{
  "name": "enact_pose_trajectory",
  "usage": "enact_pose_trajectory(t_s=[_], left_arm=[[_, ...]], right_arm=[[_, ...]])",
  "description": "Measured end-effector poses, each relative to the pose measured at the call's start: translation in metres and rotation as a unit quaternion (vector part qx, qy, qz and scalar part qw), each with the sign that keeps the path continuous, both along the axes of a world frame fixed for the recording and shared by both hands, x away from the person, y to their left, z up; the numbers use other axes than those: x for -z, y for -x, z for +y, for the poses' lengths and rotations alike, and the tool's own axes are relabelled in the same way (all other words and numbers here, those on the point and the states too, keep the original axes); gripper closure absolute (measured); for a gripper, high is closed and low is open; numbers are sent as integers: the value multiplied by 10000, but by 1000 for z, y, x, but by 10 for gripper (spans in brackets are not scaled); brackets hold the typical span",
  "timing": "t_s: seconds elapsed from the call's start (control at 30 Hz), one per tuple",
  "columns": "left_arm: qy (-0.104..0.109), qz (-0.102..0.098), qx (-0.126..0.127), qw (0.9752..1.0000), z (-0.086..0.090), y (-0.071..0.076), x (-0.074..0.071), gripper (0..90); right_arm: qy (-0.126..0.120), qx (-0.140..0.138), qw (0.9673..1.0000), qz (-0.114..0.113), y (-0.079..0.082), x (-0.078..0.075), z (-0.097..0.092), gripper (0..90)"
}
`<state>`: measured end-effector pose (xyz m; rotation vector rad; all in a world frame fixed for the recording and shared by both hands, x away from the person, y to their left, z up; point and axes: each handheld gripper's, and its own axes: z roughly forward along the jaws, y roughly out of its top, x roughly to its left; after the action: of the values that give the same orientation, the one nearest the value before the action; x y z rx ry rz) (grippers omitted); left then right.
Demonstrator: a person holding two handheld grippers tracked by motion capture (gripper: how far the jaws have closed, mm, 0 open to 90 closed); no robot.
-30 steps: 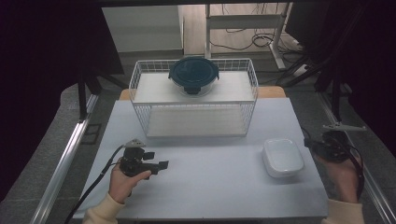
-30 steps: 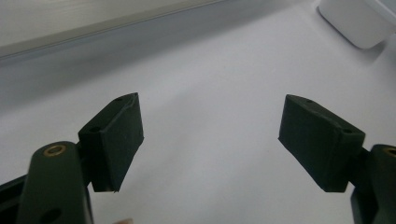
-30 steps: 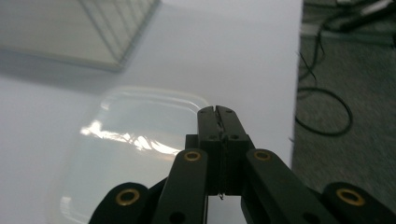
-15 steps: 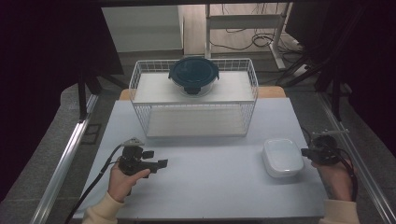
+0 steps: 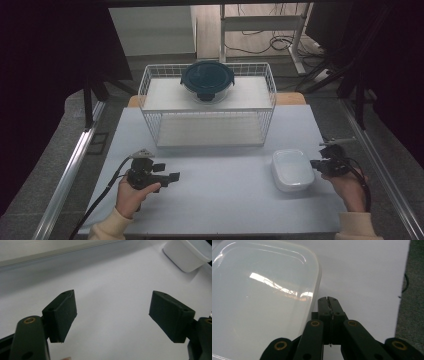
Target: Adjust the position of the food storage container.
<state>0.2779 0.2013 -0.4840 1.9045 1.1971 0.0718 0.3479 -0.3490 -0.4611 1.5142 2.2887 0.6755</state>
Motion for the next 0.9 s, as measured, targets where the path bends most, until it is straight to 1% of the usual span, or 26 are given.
enact_pose_trajectory(t_s=[0.07,0.1,0.2,0.23,0.33,0.37,0.4,0.43,0.5,0.53,0.6,0.63,0.67,0.73,0.83,0.9], left_arm=[[6,-25,-42,10000,2,0,-1,214],[6,-25,-42,10000,2,0,-1,214],[37,-51,-85,9999,4,-1,-3,215],[25,-42,-73,10000,3,-1,-3,215],[-4,-25,-47,10000,2,0,-1,214],[-4,-25,-47,10000,2,0,-1,214],[-28,-26,-13,10000,1,0,0,214],[-31,-27,-17,10000,1,0,0,214],[-28,-20,-20,10000,1,0,0,214],[-26,-7,-16,10000,1,0,1,214],[-44,-2,13,10000,0,0,2,215],[-30,17,8,10000,-1,1,2,215],[-30,17,8,10000,-1,1,2,214],[-33,23,13,10000,-1,1,3,215],[-51,25,6,10000,-1,0,3,214],[-50,20,5,10000,-1,0,3,215]], right_arm=[[-27,-101,9999,26,0,0,7,893],[-27,-101,9999,26,0,0,7,893],[-132,-375,9991,113,1,1,22,893],[-139,-549,9983,129,2,0,32,893],[-43,-724,9973,100,4,-1,46,892],[-43,-724,9973,100,4,-1,46,892],[13,-792,9968,72,5,-1,54,893],[28,-841,9964,64,6,0,57,893],[37,-912,9958,84,7,0,63,893],[37,-912,9958,84,7,0,63,893],[89,-971,9952,108,7,1,68,893],[114,-1046,9943,153,8,2,72,893],[114,-1046,9943,153,8,2,72,893],[99,-1099,9937,187,10,3,76,893],[-64,-1235,9920,257,11,3,83,893],[-92,-1306,9910,287,13,3,89,893]])
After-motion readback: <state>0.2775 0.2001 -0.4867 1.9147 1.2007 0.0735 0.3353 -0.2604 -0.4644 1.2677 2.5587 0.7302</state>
